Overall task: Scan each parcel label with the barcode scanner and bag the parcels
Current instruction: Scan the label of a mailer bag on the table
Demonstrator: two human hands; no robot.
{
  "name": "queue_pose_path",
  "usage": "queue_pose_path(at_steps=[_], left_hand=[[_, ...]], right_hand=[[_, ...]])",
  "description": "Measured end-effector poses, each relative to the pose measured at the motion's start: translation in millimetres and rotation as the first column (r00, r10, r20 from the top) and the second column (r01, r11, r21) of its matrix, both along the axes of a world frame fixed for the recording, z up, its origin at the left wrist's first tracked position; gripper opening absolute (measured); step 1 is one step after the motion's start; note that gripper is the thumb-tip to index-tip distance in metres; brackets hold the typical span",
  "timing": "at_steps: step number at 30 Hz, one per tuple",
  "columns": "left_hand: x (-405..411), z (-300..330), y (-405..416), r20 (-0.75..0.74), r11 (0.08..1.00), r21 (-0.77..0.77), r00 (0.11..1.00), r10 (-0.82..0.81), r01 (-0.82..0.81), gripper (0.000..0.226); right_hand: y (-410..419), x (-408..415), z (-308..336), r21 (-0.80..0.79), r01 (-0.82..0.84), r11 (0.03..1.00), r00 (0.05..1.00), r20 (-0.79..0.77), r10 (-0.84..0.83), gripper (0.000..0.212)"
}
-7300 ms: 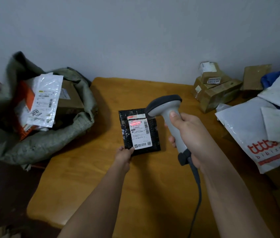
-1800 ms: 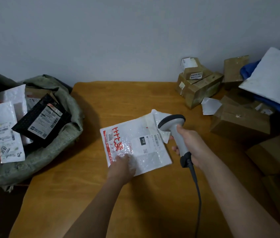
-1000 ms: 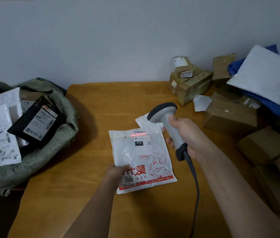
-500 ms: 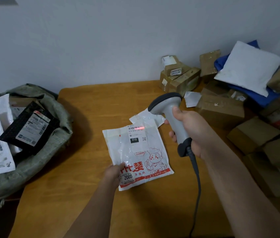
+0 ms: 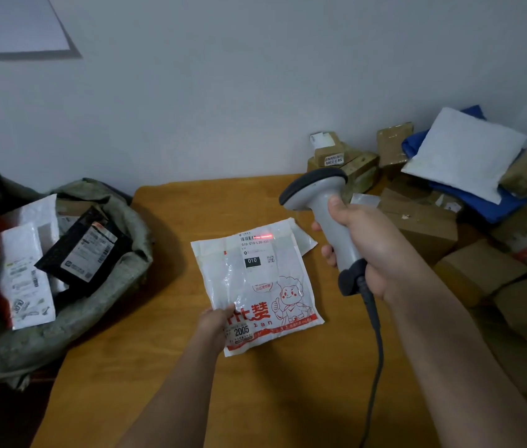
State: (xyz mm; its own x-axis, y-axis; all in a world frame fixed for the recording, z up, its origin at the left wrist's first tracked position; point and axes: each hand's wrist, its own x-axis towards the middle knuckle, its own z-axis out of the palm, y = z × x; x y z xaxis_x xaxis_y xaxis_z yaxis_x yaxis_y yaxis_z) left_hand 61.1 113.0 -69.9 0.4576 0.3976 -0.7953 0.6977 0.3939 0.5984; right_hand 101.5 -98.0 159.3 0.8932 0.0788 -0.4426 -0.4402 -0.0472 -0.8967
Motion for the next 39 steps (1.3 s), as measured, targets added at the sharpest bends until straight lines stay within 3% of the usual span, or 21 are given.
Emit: queue_pose_path(at_steps=[4,13,26,34,39], left_hand=[[2,11,-6,0.02,1.0,0.02,1.0,0.003,-0.004,0.034],[1,29,-15,0.079,0.999,0.031,0.996,0.034,-0.036,0.026],[-14,37,5,0.099,0.994,0.066,0.992,0.081,-0.088,0.027],[-12,38,50,0.139,0.996,-0.015,0.986,0.088,-0.087,0.023],[-2,42,114,0.24,0.993,-0.112,0.968,0.072,-0.046,0.027]], right_hand=[[-11,-2,13,0.039,-0.015,0.999,0.998,0.053,0.013,0.027],[-27,1,25,0.022,-0.062,0.998,0.991,0.12,0.059,0.036],[-7,3,23,0.1,-0.148,0.984,0.986,0.09,0.139,0.029],[34,8,11,0.13,-0.047,0.99,0.999,0.028,0.044,0.035],[86,15,-29,-0.071,0.152,0.986,0.986,0.076,-0.147,0.041]])
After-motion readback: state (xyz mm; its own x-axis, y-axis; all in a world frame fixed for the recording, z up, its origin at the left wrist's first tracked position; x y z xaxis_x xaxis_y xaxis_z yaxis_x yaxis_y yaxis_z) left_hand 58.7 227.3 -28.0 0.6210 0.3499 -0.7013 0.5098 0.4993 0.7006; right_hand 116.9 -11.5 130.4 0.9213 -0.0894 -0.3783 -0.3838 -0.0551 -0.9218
